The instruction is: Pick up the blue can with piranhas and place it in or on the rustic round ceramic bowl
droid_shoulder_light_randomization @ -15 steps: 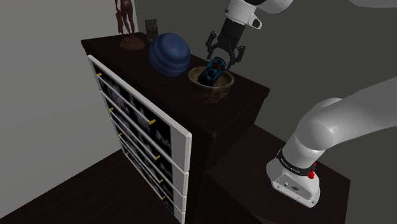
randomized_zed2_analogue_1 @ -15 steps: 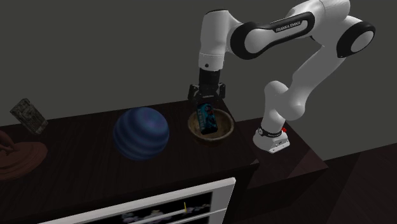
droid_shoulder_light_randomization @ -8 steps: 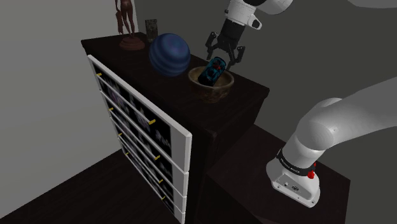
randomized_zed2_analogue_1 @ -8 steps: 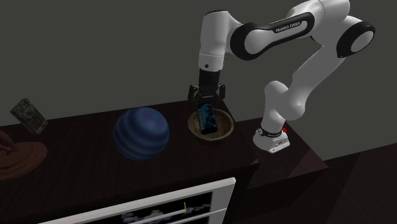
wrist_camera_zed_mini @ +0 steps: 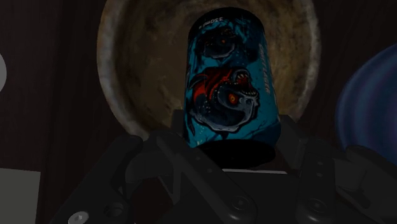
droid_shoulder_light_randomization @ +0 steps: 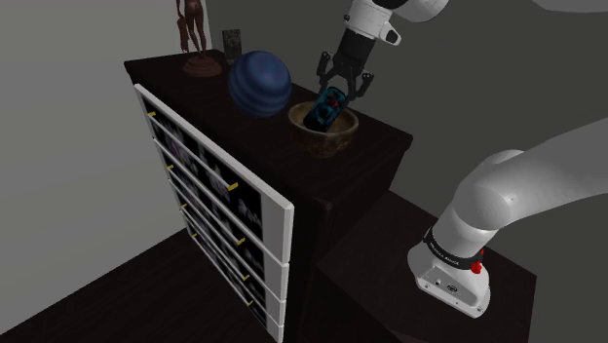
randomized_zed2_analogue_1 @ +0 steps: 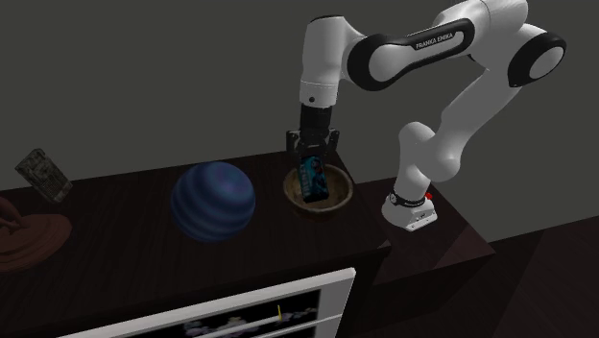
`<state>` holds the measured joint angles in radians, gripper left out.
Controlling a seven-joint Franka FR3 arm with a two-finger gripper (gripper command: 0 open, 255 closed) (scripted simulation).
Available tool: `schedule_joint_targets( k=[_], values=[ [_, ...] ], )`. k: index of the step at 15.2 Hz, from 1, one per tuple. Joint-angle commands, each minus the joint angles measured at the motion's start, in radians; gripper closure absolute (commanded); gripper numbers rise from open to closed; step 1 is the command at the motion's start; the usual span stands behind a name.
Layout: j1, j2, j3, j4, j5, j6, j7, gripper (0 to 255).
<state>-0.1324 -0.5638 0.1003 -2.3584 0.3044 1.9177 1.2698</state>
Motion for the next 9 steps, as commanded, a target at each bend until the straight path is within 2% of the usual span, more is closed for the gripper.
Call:
schedule_joint_targets(
  k=[1,9],
  values=[
    [0.000,0.001,0.000,-0.001,0.000,0.000,0.000,255],
    [-0.003,0.003,-0.007,0.095,-0.011,-0.091,0.020,255]
  ],
)
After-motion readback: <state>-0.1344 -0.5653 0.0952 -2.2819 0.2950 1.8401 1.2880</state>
